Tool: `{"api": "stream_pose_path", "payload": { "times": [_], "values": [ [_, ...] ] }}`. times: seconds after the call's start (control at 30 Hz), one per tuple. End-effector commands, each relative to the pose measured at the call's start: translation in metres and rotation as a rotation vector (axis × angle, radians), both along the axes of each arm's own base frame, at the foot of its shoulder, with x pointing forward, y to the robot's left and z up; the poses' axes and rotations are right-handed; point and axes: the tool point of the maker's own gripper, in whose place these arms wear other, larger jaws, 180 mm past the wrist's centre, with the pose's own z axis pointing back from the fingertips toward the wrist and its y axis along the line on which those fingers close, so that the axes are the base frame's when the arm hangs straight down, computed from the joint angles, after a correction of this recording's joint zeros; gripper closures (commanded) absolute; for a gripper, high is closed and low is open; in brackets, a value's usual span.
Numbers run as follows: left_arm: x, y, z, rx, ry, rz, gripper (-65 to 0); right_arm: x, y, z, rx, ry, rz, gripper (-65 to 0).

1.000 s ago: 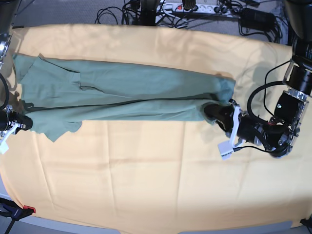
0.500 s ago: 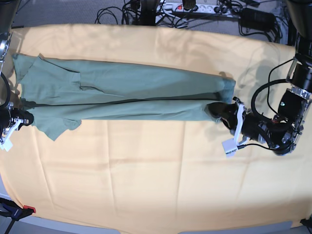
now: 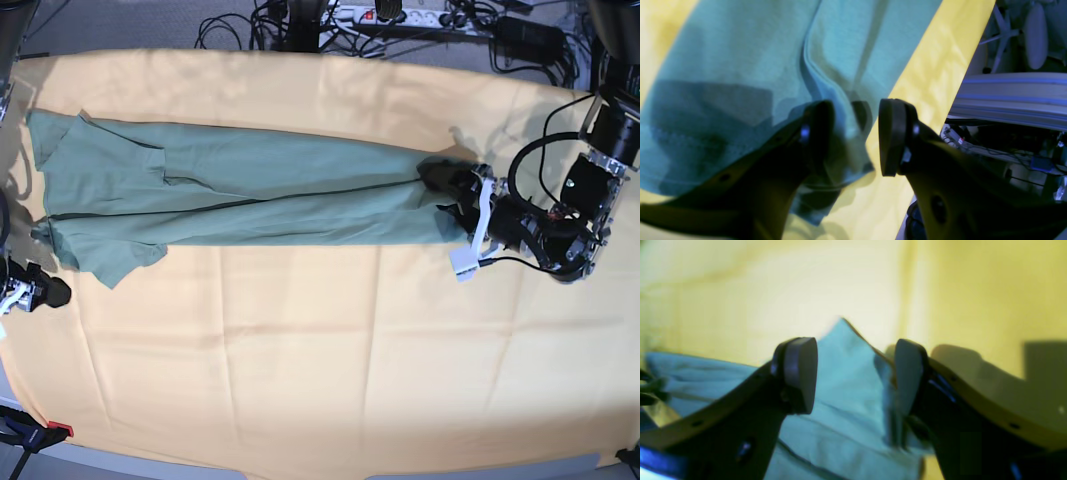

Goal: Fold the T-shirt properly
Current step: 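Lift the hem with both grippers and fold it toward the collar, then lay the folded edge down and open both grippers, withdrawing the right gripper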

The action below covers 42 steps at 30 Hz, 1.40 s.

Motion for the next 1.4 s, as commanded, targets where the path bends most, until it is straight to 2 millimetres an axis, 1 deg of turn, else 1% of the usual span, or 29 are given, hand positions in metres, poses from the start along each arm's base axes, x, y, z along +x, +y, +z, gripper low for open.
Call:
{"api": "stream_pose_path", "payload": {
  "times": [0.0, 0.1, 0.2, 0.3, 0.43, 0.5, 0.63, 0.73, 0.77, 0.8, 0.87, 0.9, 0.97, 1.0, 1.1, 1.2, 1.27, 1.37],
  "values": [
    [0.010, 0.001, 0.014, -0.022, -0.040, 0.004, -27.8, 0.011, 0.000, 0.017, -0.007, -0.057, 0.002, -38.6],
    [0.011, 0.001, 0.015, -0.024, -0.042, 0.005, -27.8, 0.015, 0.017, -0.009, -0.067, -0.016, 0.031, -38.6],
    [0.011, 0.001, 0.015, -0.024, -0.042, 0.005, -27.8, 0.019, 0.025, -0.028, -0.134, -0.017, 0.034, -38.6],
    [0.011, 0.003, 0.015, -0.020, -0.042, 0.007, -27.8, 0.022, 0.027, -0.039, -0.193, -0.017, 0.040, -38.6],
    [0.010, 0.004, 0.015, -0.018, -0.041, 0.008, -27.8, 0.017, 0.029, -0.053, -0.245, 0.022, 0.065, -38.6],
    [0.011, 0.004, 0.015, -0.017, -0.042, 0.008, -27.8, 0.015, 0.031, -0.056, -0.240, 0.029, 0.067, -38.6],
    [0.010, 0.004, 0.015, -0.017, -0.041, 0.008, -27.8, 0.008, 0.044, -0.064, -0.214, 0.075, 0.096, -38.5],
    [0.010, 0.004, 0.015, -0.017, -0.041, 0.008, -27.8, 0.004, 0.056, -0.060, -0.129, 0.090, 0.109, -38.5],
    [0.010, 0.004, 0.015, -0.017, -0.041, 0.008, -27.8, 0.003, 0.060, -0.058, -0.100, 0.094, 0.115, -37.1],
    [0.010, 0.004, 0.015, -0.017, -0.041, 0.008, -27.8, 0.003, 0.065, -0.056, -0.071, 0.095, 0.120, -34.4],
    [0.011, 0.004, 0.015, -0.017, -0.042, 0.009, -27.8, 0.001, 0.073, -0.052, -0.017, 0.097, 0.132, -26.0],
    [0.011, 0.004, 0.015, -0.017, -0.042, 0.009, -27.8, 0.001, 0.075, -0.050, -0.001, 0.097, 0.136, -20.0],
    [0.010, 0.004, 0.015, -0.017, -0.041, 0.009, -27.8, 0.002, 0.074, -0.049, -0.004, 0.096, 0.136, -4.9],
    [0.011, 0.004, 0.015, -0.017, -0.042, 0.009, -27.8, 0.002, 0.072, -0.048, -0.009, 0.095, 0.134, 0.0],
    [0.011, 0.004, 0.015, -0.017, -0.042, 0.009, -27.8, 0.005, 0.062, -0.040, -0.013, 0.065, 0.109, 0.0],
    [0.011, 0.004, 0.015, -0.017, -0.042, 0.009, -27.8, 0.007, 0.054, -0.023, 0.030, 0.024, 0.095, 0.0],
    [0.011, 0.004, 0.015, -0.017, -0.042, 0.009, -27.8, 0.003, 0.053, -0.012, 0.058, 0.023, 0.114, 0.0],
    [0.011, 0.004, 0.015, -0.017, -0.042, 0.009, -27.8, -0.011, 0.057, -0.002, 0.109, 0.061, 0.177, 0.0]
  ]
}}
